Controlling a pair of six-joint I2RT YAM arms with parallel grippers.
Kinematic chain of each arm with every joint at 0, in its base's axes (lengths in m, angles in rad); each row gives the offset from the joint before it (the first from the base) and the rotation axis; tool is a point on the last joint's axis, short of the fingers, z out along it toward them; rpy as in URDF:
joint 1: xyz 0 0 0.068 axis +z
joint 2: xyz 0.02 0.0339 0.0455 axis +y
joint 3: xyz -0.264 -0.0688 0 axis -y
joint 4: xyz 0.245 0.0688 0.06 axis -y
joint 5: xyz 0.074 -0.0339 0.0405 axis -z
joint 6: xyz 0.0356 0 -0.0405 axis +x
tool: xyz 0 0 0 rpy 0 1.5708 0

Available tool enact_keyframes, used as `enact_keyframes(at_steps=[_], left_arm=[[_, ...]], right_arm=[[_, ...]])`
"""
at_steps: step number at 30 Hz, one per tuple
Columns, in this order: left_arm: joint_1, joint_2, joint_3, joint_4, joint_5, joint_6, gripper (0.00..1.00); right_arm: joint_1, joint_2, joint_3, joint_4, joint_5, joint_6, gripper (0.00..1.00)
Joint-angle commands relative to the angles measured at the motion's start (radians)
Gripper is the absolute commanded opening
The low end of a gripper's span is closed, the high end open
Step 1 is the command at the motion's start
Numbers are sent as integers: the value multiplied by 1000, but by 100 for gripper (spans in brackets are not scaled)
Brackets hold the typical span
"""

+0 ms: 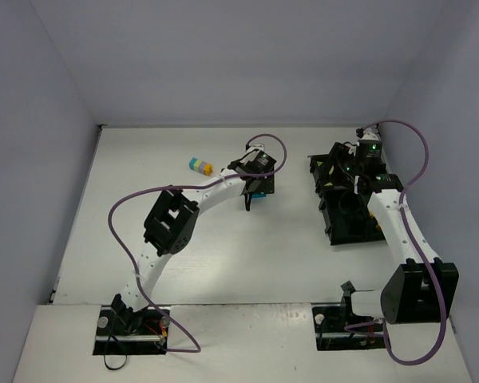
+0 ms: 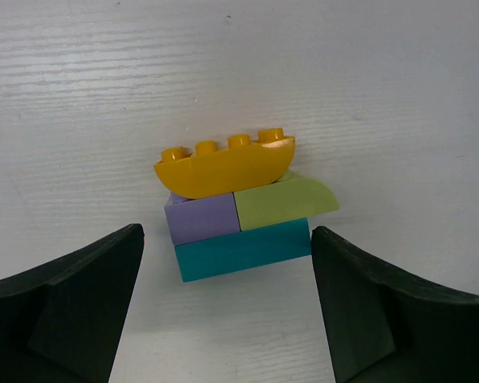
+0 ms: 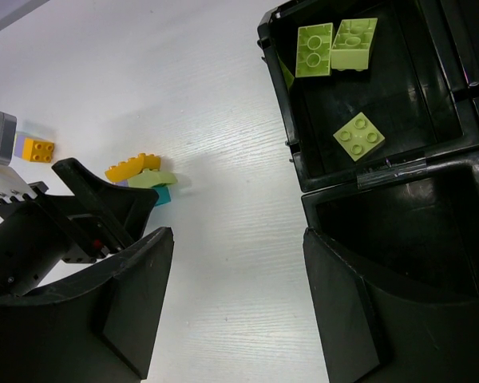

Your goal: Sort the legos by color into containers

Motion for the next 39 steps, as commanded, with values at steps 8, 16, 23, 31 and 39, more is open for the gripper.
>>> enact_keyframes(at_steps=[8, 16, 23, 31, 39], left_arm=[[-16, -3, 58, -45, -38, -15, 76], [-18, -1, 35, 12, -79, 76, 75], [-16, -10, 3, 46, -62, 126, 64], [-16, -66, -80, 66, -41, 140, 25], [-15, -323, -346, 305, 43, 529, 4]], right_arm=[[5, -12, -6, 45, -13, 4, 63], [4, -14, -19, 51, -18, 7, 63], [4, -18, -22, 51, -21, 7, 63], [5, -21, -22, 52, -35, 10, 63], [19, 12, 46, 52, -220, -2, 62]])
